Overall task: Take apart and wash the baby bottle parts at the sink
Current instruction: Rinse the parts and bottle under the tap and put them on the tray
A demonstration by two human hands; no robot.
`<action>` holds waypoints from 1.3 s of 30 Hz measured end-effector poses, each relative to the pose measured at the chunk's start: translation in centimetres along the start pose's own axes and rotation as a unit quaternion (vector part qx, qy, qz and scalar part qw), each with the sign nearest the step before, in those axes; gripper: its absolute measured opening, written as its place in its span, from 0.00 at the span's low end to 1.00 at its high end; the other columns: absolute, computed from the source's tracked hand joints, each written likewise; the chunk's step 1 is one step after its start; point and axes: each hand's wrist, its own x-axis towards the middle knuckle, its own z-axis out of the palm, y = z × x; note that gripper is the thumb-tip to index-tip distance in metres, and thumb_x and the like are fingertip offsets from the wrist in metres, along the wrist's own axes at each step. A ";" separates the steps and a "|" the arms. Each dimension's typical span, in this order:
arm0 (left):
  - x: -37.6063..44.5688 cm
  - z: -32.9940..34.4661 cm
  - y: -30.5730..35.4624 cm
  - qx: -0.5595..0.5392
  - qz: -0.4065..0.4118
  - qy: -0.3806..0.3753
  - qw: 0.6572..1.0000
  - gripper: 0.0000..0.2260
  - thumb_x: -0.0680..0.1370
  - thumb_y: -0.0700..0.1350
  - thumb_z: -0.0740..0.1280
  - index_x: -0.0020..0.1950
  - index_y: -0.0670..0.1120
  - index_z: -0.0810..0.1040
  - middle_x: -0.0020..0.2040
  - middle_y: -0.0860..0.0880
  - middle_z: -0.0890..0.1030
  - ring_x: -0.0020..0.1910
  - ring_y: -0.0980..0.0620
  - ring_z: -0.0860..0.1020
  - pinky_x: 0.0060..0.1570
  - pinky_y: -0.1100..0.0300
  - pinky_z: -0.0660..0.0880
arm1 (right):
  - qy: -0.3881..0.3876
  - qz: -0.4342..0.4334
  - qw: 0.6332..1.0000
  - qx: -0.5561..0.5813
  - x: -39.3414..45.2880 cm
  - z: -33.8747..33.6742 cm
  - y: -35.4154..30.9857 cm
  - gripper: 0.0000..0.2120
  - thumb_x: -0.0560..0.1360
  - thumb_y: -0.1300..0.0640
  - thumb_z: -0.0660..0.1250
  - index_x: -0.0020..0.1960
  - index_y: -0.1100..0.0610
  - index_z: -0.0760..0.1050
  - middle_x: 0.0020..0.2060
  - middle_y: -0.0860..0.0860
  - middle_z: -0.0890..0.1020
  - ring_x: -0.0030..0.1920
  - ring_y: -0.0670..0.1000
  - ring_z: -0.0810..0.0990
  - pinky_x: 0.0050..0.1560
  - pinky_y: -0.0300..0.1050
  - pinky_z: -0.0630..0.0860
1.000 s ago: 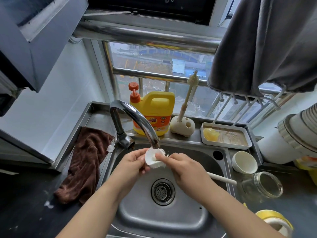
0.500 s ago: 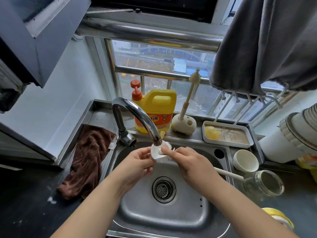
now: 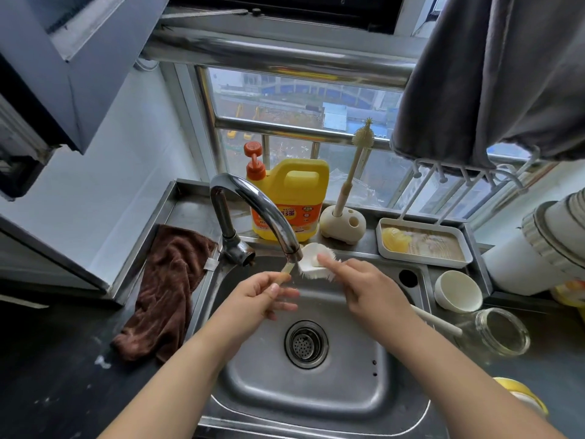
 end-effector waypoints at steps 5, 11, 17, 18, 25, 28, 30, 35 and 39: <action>0.1 -0.4 -0.3 0.047 0.006 0.003 0.999 0.13 0.83 0.39 0.55 0.55 0.51 0.77 0.41 0.49 0.85 0.40 0.56 0.82 0.41 0.61 0.69 | 0.010 -0.042 0.999 -0.014 0.0 0.2 -0.7 0.27 0.74 0.64 0.59 0.69 0.43 0.69 0.45 0.47 0.79 0.46 0.53 0.77 0.37 0.50 0.77; 0.0 0.0 -0.7 0.026 0.021 -0.002 0.999 0.12 0.83 0.37 0.54 0.52 0.45 0.77 0.30 0.46 0.76 0.28 0.56 0.75 0.31 0.70 0.70 | -0.029 -0.072 0.997 -0.019 -0.5 0.3 -1.1 0.24 0.74 0.60 0.59 0.68 0.43 0.71 0.43 0.46 0.78 0.46 0.52 0.77 0.37 0.48 0.76; 0.2 -1.0 -2.4 0.108 0.012 0.019 0.994 0.10 0.81 0.36 0.59 0.48 0.47 0.79 0.38 0.51 0.80 0.37 0.56 0.76 0.42 0.69 0.71 | -0.033 0.166 0.977 0.131 -0.2 -0.7 -0.5 0.27 0.78 0.55 0.64 0.73 0.39 0.61 0.53 0.43 0.79 0.55 0.46 0.76 0.51 0.42 0.72; 0.2 -1.1 -2.7 0.113 0.011 0.017 0.993 0.10 0.80 0.36 0.60 0.48 0.47 0.79 0.37 0.51 0.81 0.38 0.55 0.77 0.44 0.66 0.72 | -0.034 0.201 0.961 0.186 -0.1 -0.8 -0.7 0.27 0.77 0.53 0.66 0.72 0.40 0.63 0.53 0.42 0.79 0.54 0.44 0.76 0.50 0.39 0.71; 0.3 -0.6 -3.8 0.158 -0.019 -0.028 0.987 0.09 0.79 0.35 0.62 0.47 0.48 0.77 0.36 0.52 0.82 0.41 0.54 0.78 0.51 0.57 0.73 | -0.100 0.293 0.863 0.398 1.0 0.9 -2.7 0.08 0.74 0.49 0.69 0.43 0.52 0.80 0.32 0.46 0.81 0.30 0.42 0.72 0.34 0.37 0.67; 0.4 -0.1 -3.5 0.163 -0.009 -0.028 0.986 0.07 0.79 0.38 0.62 0.49 0.50 0.76 0.39 0.53 0.81 0.43 0.56 0.78 0.52 0.62 0.73 | -0.105 0.297 0.850 0.422 1.5 1.7 -3.4 0.06 0.75 0.54 0.69 0.41 0.55 0.80 0.32 0.49 0.81 0.28 0.43 0.69 0.31 0.38 0.65; 0.5 0.3 -2.7 0.155 0.026 -0.018 0.987 0.06 0.79 0.41 0.64 0.51 0.51 0.76 0.39 0.53 0.81 0.41 0.60 0.78 0.47 0.68 0.72 | -0.108 0.297 0.834 0.453 1.7 1.9 -4.1 0.04 0.75 0.56 0.69 0.43 0.57 0.80 0.32 0.50 0.79 0.27 0.42 0.69 0.29 0.36 0.65; 1.3 0.3 -2.0 0.134 0.059 0.047 0.988 0.06 0.80 0.41 0.63 0.47 0.50 0.78 0.41 0.50 0.81 0.41 0.59 0.77 0.42 0.68 0.70 | -0.097 0.320 0.835 0.436 1.3 1.7 -3.8 0.05 0.77 0.55 0.65 0.49 0.55 0.79 0.37 0.51 0.82 0.29 0.43 0.69 0.33 0.39 0.67; 1.9 0.4 -2.4 0.098 0.044 0.075 0.991 0.07 0.80 0.42 0.63 0.49 0.52 0.79 0.44 0.52 0.81 0.43 0.59 0.77 0.43 0.66 0.69 | -0.083 0.357 0.866 0.339 -0.8 0.9 -2.2 0.06 0.78 0.54 0.63 0.48 0.53 0.78 0.38 0.49 0.84 0.30 0.42 0.71 0.37 0.41 0.69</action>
